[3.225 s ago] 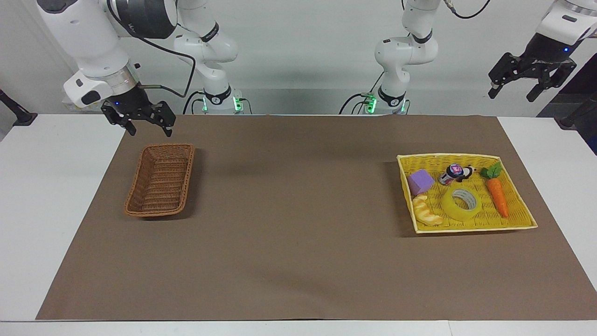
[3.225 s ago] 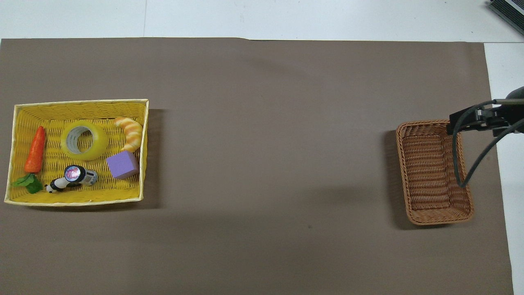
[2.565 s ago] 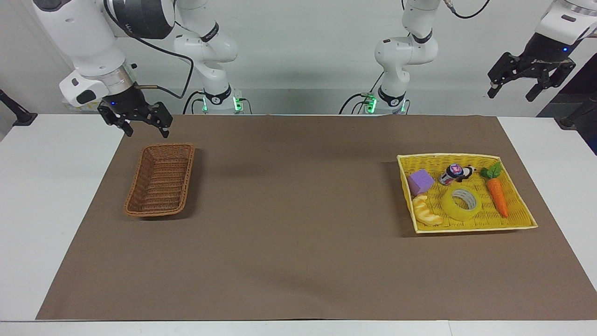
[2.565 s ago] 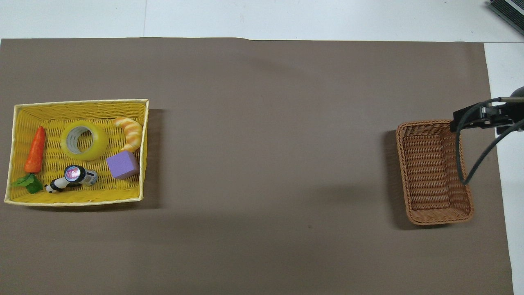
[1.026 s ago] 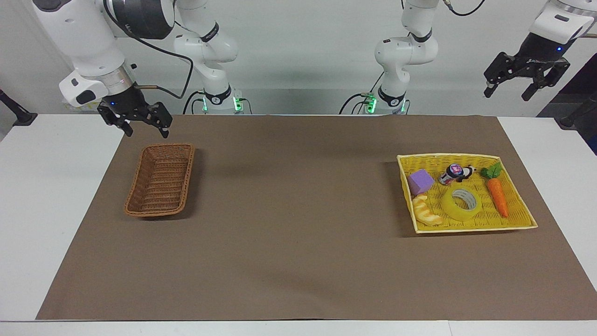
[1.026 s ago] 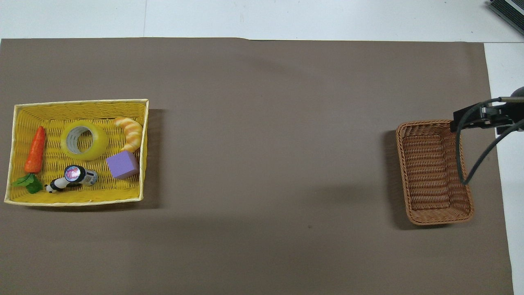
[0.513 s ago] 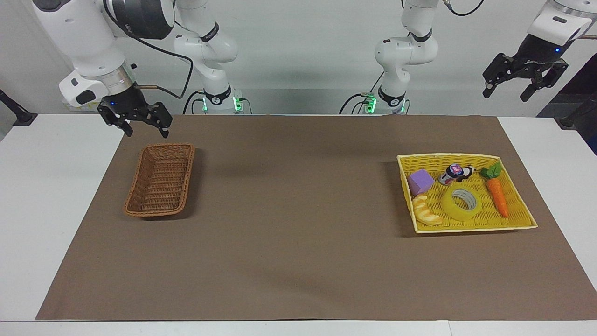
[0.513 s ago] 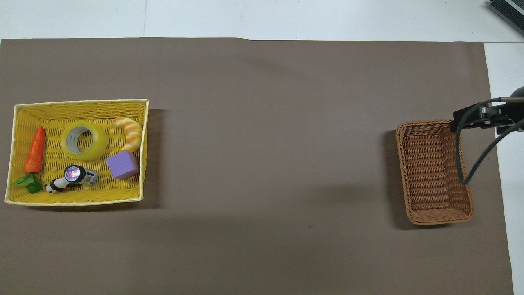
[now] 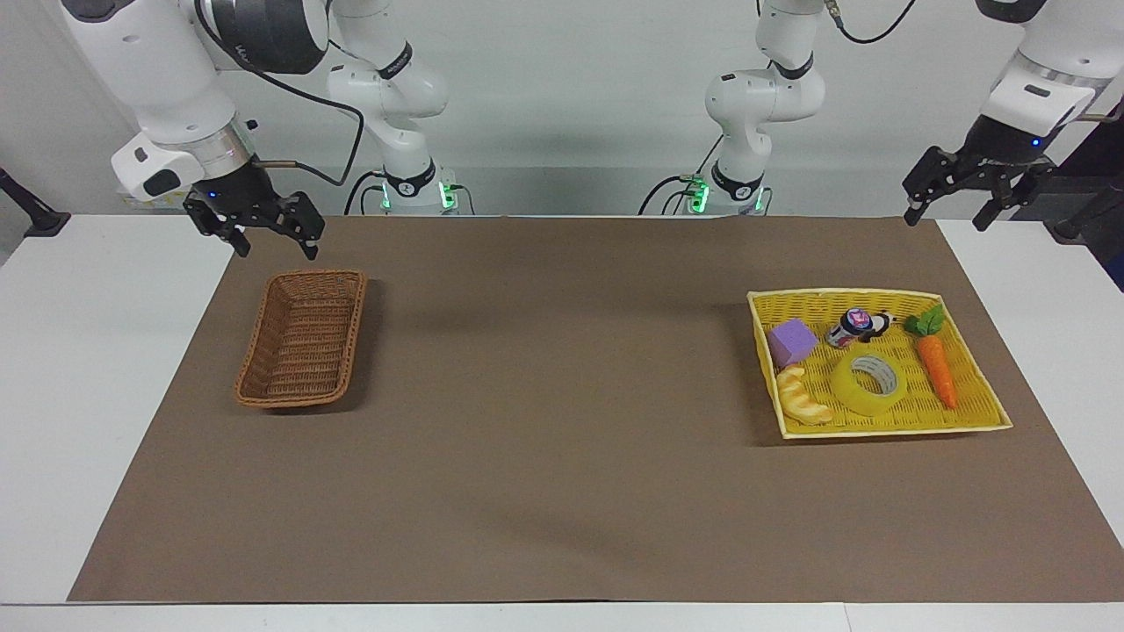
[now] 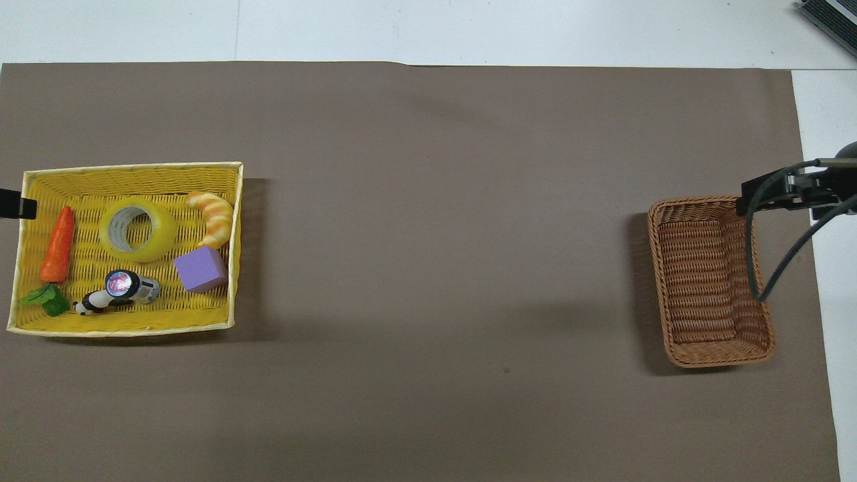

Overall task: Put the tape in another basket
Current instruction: 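Reach the left gripper down into the yellow basket onto the tape roll, then lift the tape with the left gripper while the right gripper approaches, then grasp the tape roll with the right gripper beside the left gripper, then open the left gripper and withdraw it while the right gripper pulls back, then lower the tape into the wicker basket and open the right gripper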

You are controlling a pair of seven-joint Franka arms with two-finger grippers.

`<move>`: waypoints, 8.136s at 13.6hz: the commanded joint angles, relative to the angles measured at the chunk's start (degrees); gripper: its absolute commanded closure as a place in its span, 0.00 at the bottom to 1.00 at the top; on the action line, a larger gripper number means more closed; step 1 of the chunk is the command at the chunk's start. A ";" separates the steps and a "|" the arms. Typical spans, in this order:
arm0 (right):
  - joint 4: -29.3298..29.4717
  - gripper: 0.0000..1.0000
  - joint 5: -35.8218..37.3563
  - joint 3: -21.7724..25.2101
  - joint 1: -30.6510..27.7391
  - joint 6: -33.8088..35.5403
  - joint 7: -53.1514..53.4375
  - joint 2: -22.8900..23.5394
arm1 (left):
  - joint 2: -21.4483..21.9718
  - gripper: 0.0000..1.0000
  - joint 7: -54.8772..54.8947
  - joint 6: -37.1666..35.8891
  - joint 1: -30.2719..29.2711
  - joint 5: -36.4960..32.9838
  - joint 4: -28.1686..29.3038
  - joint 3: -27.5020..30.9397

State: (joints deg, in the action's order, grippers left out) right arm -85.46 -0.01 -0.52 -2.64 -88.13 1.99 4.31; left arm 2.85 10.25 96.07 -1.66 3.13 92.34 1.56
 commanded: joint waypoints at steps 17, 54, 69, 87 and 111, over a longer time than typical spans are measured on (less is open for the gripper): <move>-6.29 0.00 0.10 -0.10 -0.97 -4.60 4.43 -3.70 | -18.92 0.00 10.85 35.41 -7.75 2.93 18.31 -0.33; -42.50 0.00 -67.03 -0.62 16.07 -43.61 -12.36 -7.39 | -9.00 1.00 -37.66 33.21 37.24 13.31 19.72 -0.51; -42.77 1.00 -73.47 -0.71 24.26 -51.71 -10.08 -5.98 | -11.29 1.00 -41.97 37.17 40.86 15.77 17.70 -0.51; -40.92 1.00 -72.24 -0.71 24.26 -51.53 -9.29 -4.75 | -11.29 0.00 -41.45 37.26 40.77 17.00 17.52 -0.42; -22.66 1.00 -12.45 -0.01 2.55 -20.45 2.93 0.16 | -2.94 0.00 -3.76 11.71 7.65 -1.18 0.93 0.46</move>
State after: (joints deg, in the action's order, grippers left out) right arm -112.76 -21.14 -0.01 0.97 -112.85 3.30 1.85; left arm 0.61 3.84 112.69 8.26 4.49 98.41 2.76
